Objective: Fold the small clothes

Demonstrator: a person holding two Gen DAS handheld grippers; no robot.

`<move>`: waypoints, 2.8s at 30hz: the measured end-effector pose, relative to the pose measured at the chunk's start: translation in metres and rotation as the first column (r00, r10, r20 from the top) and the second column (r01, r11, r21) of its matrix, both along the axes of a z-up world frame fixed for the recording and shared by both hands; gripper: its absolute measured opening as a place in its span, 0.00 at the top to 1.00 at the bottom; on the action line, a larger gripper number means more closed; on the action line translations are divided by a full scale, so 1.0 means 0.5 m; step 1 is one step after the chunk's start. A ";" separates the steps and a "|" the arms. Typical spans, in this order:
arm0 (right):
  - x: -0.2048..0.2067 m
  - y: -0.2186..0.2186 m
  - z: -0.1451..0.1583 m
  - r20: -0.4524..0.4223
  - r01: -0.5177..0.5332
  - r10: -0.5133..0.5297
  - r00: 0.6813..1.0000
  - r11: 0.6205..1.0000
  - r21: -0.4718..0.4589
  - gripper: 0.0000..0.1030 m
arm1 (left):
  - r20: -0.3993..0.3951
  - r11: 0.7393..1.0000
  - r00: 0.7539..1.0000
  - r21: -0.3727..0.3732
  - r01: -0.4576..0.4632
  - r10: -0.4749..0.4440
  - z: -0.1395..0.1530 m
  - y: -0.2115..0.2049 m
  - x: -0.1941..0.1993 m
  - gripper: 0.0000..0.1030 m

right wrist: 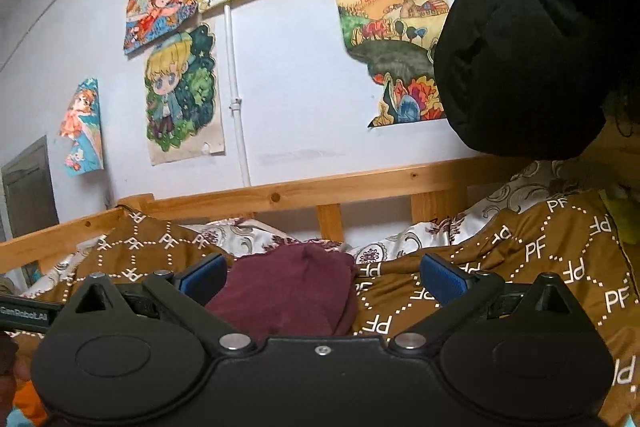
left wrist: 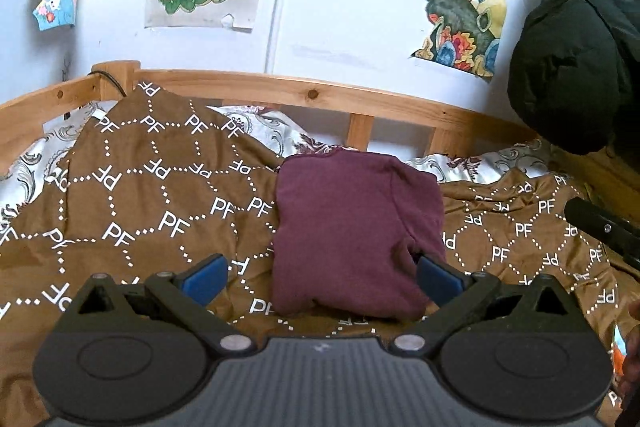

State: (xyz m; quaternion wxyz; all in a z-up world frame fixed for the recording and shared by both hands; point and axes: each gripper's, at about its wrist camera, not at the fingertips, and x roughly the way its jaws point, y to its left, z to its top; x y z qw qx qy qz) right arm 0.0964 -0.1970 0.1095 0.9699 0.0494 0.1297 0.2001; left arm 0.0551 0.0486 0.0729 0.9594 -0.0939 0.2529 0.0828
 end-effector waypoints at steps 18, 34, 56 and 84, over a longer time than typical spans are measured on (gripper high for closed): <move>-0.108 0.002 -0.039 -0.118 -0.024 0.020 0.993 0.999 -0.029 0.01 | -0.044 0.999 0.999 0.045 -0.013 0.015 -0.065 0.009 -0.084 0.01; -0.107 0.027 -0.099 -0.155 -0.029 0.007 0.988 0.989 -0.142 0.01 | -0.089 0.999 0.995 0.028 -0.039 0.041 -0.116 0.023 -0.086 0.01; -0.108 0.020 -0.093 -0.144 -0.017 -0.003 0.990 0.990 -0.138 0.01 | -0.091 0.999 0.995 0.032 -0.034 0.036 -0.114 0.023 -0.087 0.01; -0.108 0.019 -0.091 -0.143 -0.015 -0.005 0.990 0.990 -0.138 0.01 | -0.097 0.999 0.995 0.030 -0.033 0.036 -0.114 0.022 -0.089 0.01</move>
